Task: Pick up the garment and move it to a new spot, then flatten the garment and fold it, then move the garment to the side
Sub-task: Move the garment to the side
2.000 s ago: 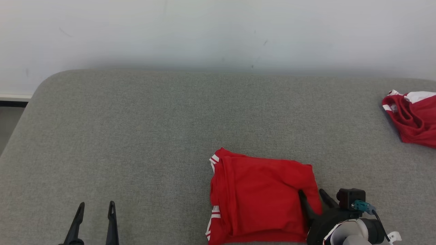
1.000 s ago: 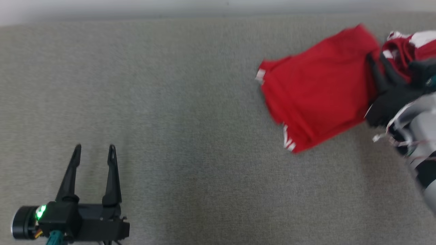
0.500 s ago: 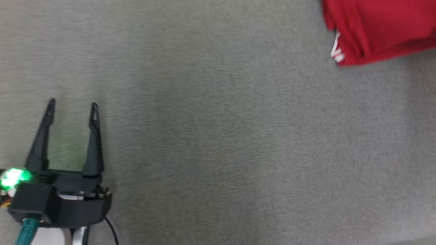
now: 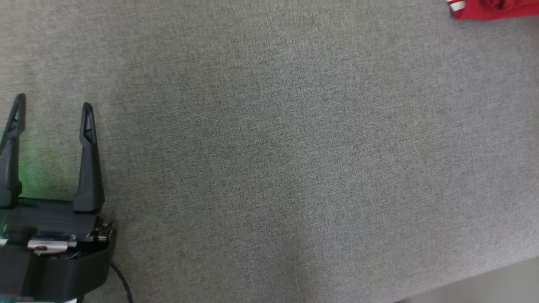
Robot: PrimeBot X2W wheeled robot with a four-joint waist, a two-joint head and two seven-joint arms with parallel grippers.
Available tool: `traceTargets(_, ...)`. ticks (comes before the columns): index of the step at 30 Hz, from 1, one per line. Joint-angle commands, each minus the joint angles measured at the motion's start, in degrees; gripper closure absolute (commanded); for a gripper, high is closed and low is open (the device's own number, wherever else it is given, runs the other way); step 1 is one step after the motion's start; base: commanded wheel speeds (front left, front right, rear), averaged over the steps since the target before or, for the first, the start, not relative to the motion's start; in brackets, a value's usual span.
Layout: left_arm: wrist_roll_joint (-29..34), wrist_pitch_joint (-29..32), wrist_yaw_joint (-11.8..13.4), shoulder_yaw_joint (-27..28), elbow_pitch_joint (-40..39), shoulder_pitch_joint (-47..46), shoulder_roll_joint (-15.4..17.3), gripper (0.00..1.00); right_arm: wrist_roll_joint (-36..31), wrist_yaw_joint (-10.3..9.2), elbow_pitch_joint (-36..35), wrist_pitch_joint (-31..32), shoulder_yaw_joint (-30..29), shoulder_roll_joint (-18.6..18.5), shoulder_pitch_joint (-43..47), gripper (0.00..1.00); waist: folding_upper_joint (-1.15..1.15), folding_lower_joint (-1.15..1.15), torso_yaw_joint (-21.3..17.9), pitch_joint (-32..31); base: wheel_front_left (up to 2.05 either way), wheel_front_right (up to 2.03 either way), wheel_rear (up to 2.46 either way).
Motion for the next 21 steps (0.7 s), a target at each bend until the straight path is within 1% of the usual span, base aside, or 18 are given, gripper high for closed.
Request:
traceTargets(1, 0.42, 0.12, 0.00, -0.83, 1.60, -0.65, -0.15, 0.00, -0.63, -0.17, 0.62, 0.04, 0.27, -0.63, -1.31, 1.00, 0.00, 0.01, -0.68, 1.52, 0.00, 0.00, 0.00)
traceTargets(7, 0.50, 0.20, 0.50, -0.73, 1.06, -0.46, 0.60, 0.00, -2.87, -0.17, 2.52, -0.27, 0.94, -0.72, -3.81, 1.00, 0.00, 0.01, -0.39, 2.57, 0.00, 0.00, 0.00)
traceTargets(10, 0.50, 0.23, 0.77, -0.72, 1.04, -0.41, 0.83, 0.00, -3.91, -0.17, 3.54, -0.01, 0.95, 0.02, -4.93, 1.00, 0.00, 0.01, -0.32, 2.85, 0.00, 0.00, 0.00)
traceTargets(11, 0.49, 0.26, 0.88, -0.70, 1.07, -0.40, 0.91, 0.00, -4.32, -0.17, 3.87, 0.36, 0.99, 0.29, -5.31, 0.87, 0.00, 0.01, -0.35, 2.91, 0.00, 0.00, 0.00)
traceTargets(12, 0.43, 0.27, 1.00, -0.66, 1.17, -0.44, 0.98, 0.00, -4.76, -0.18, 4.39, 0.56, 0.79, 0.45, -5.62, 0.16, 0.00, 0.01, -0.35, 2.92, 0.00, 0.00, 0.00)
traceTargets(13, 0.30, 0.27, 1.12, -0.66, 1.44, -0.45, 0.97, 0.00, -5.10, -0.18, 4.83, 0.69, 0.56, 0.80, -5.75, 0.00, 0.00, 0.01, -0.36, 2.72, 0.00, 0.00, 0.00)
traceTargets(17, -0.16, 0.27, 1.41, -0.93, 2.60, -0.04, 0.75, 0.00, -6.78, -0.18, 5.34, -0.82, 0.31, 1.91, -5.62, 0.00, 0.00, 0.01, -0.20, 1.07, 0.00, 0.00, 0.00)
traceTargets(21, -1.49, 0.26, 2.14, -1.01, 3.33, 1.58, -0.58, 0.00, -8.44, -0.17, 3.98, -3.68, 0.27, 3.62, -4.17, 0.00, 0.00, 0.01, 0.65, -3.89, 0.00, 0.00, 0.00)
